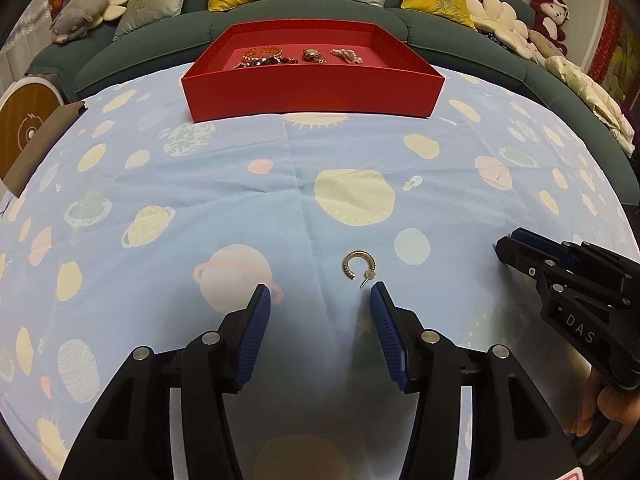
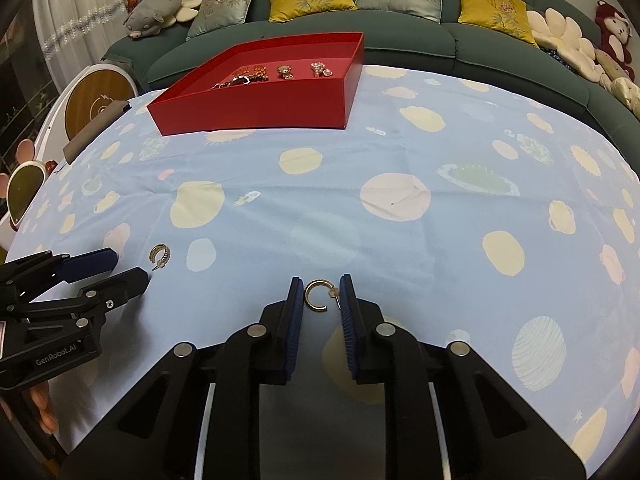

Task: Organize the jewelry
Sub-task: 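Grasp the other gold hoop earring with the left gripper while the right gripper holds its earring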

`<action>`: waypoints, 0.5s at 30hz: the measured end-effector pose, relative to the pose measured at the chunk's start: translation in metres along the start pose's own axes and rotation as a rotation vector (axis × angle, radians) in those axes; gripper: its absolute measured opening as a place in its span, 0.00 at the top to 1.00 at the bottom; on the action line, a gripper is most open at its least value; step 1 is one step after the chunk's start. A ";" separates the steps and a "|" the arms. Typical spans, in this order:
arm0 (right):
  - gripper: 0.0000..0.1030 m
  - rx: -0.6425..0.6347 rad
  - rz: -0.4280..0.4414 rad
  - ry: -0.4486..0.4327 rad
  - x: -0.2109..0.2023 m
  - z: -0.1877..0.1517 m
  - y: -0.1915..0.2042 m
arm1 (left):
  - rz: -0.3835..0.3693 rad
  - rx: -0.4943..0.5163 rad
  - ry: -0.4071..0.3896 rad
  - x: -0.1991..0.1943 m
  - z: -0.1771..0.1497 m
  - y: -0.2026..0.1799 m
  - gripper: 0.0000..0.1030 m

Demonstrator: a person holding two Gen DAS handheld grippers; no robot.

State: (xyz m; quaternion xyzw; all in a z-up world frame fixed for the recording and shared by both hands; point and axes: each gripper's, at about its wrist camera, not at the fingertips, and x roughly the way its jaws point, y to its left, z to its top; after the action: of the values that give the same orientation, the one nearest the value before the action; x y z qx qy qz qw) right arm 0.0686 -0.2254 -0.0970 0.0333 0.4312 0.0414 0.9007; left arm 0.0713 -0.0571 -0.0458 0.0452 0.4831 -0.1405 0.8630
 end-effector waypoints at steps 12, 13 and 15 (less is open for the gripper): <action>0.83 0.013 0.030 0.006 -0.002 -0.004 -0.004 | 0.033 0.032 -0.042 0.009 0.008 -0.017 0.51; 0.83 0.013 0.031 0.006 -0.002 -0.004 -0.004 | 0.038 0.037 -0.046 0.010 0.008 -0.018 0.51; 0.83 0.013 0.033 0.007 -0.002 -0.004 -0.004 | 0.046 0.045 -0.054 0.011 0.008 -0.021 0.51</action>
State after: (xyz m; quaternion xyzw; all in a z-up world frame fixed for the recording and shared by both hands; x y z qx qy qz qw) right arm 0.0644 -0.2299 -0.0983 0.0462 0.4339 0.0536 0.8982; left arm 0.0775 -0.0809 -0.0497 0.0718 0.4550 -0.1328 0.8776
